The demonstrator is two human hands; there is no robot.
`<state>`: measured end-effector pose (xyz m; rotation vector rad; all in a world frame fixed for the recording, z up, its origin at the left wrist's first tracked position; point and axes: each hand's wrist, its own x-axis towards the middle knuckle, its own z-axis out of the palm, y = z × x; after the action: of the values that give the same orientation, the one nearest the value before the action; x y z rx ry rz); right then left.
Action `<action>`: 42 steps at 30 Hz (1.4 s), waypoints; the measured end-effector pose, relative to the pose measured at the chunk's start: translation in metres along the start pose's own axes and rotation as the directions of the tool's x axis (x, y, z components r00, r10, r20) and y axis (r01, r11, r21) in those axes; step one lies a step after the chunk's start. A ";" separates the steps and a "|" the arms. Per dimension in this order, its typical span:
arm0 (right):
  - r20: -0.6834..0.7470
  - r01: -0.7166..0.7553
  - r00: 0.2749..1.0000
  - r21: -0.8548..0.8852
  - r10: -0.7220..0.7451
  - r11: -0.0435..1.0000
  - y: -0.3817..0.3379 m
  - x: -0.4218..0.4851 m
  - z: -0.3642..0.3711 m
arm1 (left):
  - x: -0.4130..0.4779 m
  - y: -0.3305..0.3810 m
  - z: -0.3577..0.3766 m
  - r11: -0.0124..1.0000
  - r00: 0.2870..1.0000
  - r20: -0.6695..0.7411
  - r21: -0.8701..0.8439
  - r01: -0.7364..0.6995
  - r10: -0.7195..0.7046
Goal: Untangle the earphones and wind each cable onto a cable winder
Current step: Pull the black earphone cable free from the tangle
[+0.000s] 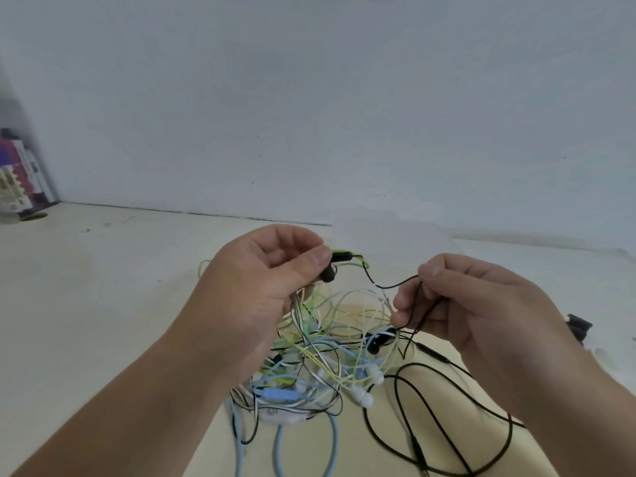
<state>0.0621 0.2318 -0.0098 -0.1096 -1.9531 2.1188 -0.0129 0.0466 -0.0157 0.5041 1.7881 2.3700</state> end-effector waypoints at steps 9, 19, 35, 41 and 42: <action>-0.035 -0.016 0.999 0.007 0.016 1.000 0.001 0.001 0.000 | -0.002 0.002 0.007 0.948 0.953 -0.047 -0.129 0.290 -0.298; 0.039 0.054 0.997 0.233 -0.065 0.971 -0.003 -0.001 -0.003 | 0.008 0.005 -0.006 0.938 0.909 -0.234 -0.118 0.327 -0.346; 0.133 0.079 0.986 0.159 -0.101 0.984 -0.005 -0.004 -0.007 | -0.003 -0.011 -0.013 0.104 0.909 -0.058 0.994 0.016 0.413; 0.221 0.117 0.966 0.104 -0.137 0.988 -0.005 -0.006 -0.006 | -0.017 -0.006 0.011 0.517 0.903 0.262 0.751 -0.412 0.339; 0.247 0.126 0.958 0.108 -0.149 0.986 -0.004 -0.006 -0.006 | -0.019 -0.009 0.013 0.593 0.932 0.285 0.718 -0.363 0.224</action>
<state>0.0699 0.2367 -0.0067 0.3224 -1.9276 2.2155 0.0085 0.0552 -0.0242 1.1316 2.7512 1.4920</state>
